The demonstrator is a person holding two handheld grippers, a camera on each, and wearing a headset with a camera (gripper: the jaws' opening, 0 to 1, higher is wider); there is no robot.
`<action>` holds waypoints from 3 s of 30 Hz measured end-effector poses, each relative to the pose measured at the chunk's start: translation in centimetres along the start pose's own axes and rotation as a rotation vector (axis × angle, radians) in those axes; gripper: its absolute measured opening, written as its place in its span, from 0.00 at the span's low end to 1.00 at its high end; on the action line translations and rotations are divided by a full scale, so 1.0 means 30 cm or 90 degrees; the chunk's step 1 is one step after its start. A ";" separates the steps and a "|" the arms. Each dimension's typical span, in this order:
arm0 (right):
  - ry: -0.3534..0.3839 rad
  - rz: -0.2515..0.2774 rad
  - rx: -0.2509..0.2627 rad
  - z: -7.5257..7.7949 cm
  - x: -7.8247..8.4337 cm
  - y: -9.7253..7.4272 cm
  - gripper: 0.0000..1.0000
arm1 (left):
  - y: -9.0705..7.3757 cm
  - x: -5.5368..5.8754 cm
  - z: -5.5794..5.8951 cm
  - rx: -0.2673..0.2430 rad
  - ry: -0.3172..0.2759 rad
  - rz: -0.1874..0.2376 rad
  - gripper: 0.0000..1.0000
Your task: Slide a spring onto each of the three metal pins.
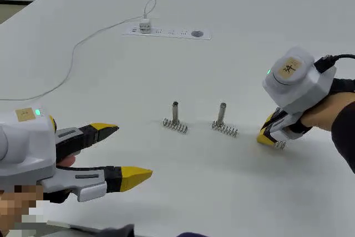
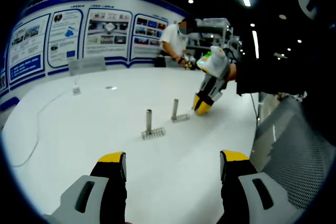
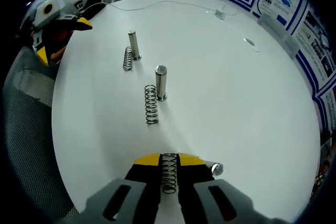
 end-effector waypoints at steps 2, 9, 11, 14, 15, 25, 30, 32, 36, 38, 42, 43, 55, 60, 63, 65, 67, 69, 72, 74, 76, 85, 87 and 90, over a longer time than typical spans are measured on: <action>0.005 0.010 0.003 0.001 -0.001 -0.010 0.12 | 0.001 0.000 0.001 0.001 0.001 -0.001 0.74; 0.014 0.040 0.019 -0.014 -0.005 -0.052 0.12 | 0.003 -0.001 0.003 0.005 0.003 -0.002 0.74; 0.017 0.046 0.022 -0.017 -0.004 -0.059 0.12 | 0.003 -0.001 0.003 0.006 0.004 -0.002 0.74; 0.026 0.055 0.021 -0.020 -0.002 -0.067 0.12 | 0.002 -0.002 0.004 0.006 0.004 0.000 0.74; 0.028 0.058 0.024 -0.022 0.000 -0.070 0.12 | 0.002 -0.002 0.004 0.007 0.004 0.000 0.74; 0.046 0.076 0.030 -0.035 0.009 -0.092 0.12 | 0.002 -0.004 0.004 0.009 0.008 0.000 0.74; 0.057 0.087 0.031 -0.039 0.013 -0.099 0.12 | 0.001 -0.004 0.004 0.008 0.008 0.001 0.74; 0.061 0.094 0.031 -0.042 0.013 -0.106 0.12 | 0.001 -0.004 0.004 0.008 0.009 0.001 0.74; 0.076 0.116 0.030 -0.046 0.006 -0.125 0.12 | 0.001 -0.004 0.005 0.008 0.009 0.000 0.74; 0.078 0.123 0.033 -0.046 0.004 -0.133 0.12 | 0.001 -0.004 0.005 0.008 0.009 -0.001 0.74; 0.084 0.138 0.037 -0.047 -0.002 -0.156 0.12 | 0.002 -0.004 0.006 0.009 0.010 -0.001 0.74; 0.087 0.144 0.038 -0.046 -0.005 -0.164 0.12 | 0.001 -0.004 0.006 0.009 0.009 -0.001 0.74; 0.115 0.213 0.067 -0.012 -0.032 -0.271 0.12 | 0.001 -0.005 0.007 0.009 0.010 0.000 0.74; 0.129 0.231 0.088 0.013 -0.029 -0.301 0.12 | 0.001 -0.005 0.008 0.008 0.010 0.001 0.74; 0.136 0.235 0.097 0.026 -0.025 -0.308 0.12 | 0.001 -0.005 0.008 0.008 0.010 0.002 0.74; 0.144 0.239 0.105 0.037 -0.022 -0.310 0.12 | 0.000 -0.005 0.007 0.008 0.010 0.002 0.74; 0.148 0.240 0.108 0.043 -0.020 -0.310 0.12 | 0.000 -0.005 0.007 0.007 0.010 0.001 0.74; 0.153 0.242 0.115 0.051 -0.017 -0.309 0.12 | 0.001 -0.004 0.007 0.008 0.009 0.001 0.74; 0.162 0.240 0.115 0.060 -0.009 -0.299 0.12 | 0.001 -0.003 0.007 0.008 0.008 0.001 0.74; 0.166 0.237 0.115 0.064 -0.004 -0.290 0.12 | 0.001 -0.003 0.007 0.008 0.008 0.000 0.74; 0.173 0.240 0.114 0.068 0.000 -0.281 0.12 | 0.001 -0.003 0.007 0.008 0.008 -0.001 0.74; 0.187 0.239 0.112 0.077 0.015 -0.249 0.12 | 0.001 -0.001 0.006 0.008 0.007 -0.004 0.74; 0.189 0.240 0.112 0.081 0.019 -0.244 0.12 | 0.001 -0.001 0.007 0.009 0.006 -0.004 0.74; 0.195 0.243 0.111 0.085 0.023 -0.233 0.12 | 0.002 -0.001 0.006 0.009 0.006 -0.004 0.74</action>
Point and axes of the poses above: the centre of the closed fingertips' face, and the gripper's own axes: y roughly forward along the fingers, z roughly to its right, x roughly out of its underside, the point moved 10 cm from there along -y, roughly backward along the fingers
